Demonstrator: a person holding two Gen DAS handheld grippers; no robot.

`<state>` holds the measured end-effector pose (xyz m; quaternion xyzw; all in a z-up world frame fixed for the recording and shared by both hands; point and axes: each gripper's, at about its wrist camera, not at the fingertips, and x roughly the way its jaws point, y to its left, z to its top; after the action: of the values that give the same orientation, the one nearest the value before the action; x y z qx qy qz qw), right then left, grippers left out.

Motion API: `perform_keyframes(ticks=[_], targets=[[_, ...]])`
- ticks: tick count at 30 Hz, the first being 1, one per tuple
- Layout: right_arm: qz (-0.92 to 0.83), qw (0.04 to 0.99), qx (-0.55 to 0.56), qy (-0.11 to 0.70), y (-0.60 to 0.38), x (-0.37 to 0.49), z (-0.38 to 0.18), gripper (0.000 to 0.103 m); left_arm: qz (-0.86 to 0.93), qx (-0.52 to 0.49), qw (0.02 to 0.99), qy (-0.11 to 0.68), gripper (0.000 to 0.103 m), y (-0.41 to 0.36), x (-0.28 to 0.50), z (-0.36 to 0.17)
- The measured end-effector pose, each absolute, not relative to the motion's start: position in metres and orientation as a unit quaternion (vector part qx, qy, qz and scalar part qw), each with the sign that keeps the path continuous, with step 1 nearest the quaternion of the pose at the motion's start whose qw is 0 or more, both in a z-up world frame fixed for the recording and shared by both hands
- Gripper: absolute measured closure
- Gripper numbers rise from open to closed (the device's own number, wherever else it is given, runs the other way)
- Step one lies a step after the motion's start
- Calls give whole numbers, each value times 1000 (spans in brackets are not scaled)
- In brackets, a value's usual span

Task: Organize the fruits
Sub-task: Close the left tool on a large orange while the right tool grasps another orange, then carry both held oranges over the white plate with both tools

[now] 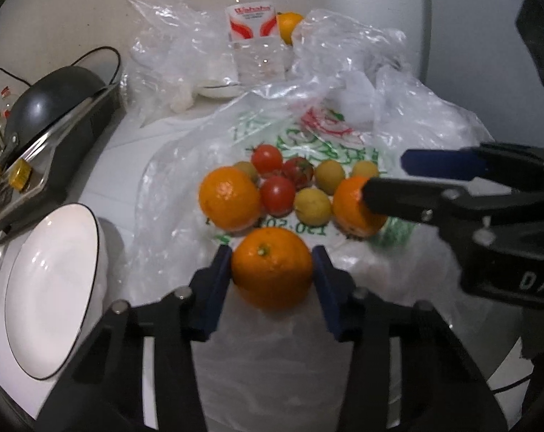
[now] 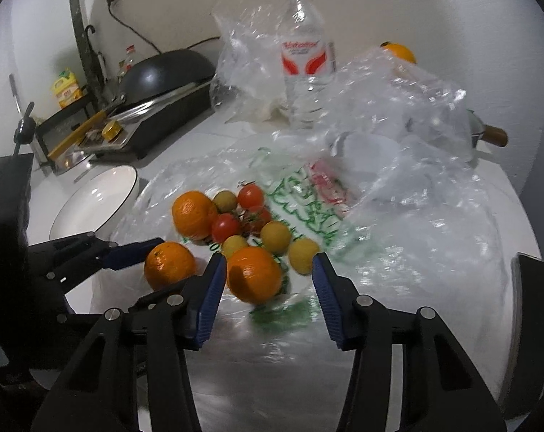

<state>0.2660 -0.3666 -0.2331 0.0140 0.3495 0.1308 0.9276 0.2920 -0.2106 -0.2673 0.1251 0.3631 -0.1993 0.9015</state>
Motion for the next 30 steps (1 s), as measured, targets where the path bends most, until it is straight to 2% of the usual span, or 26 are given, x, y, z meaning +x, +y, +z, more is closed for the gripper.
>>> perform_keyframes(ticks=[8,14,30], targets=[[154,913,38,375,-365,278,-240,52,-206,115,902,363,58,-203,288,-266],[151,909,31,388,-361,284,-249,62,-208,107,905,356,58,-196,284,-261],[125,924,7,360,-350,266,-226,64,-215,81,919,320,58,-172,268,-231]])
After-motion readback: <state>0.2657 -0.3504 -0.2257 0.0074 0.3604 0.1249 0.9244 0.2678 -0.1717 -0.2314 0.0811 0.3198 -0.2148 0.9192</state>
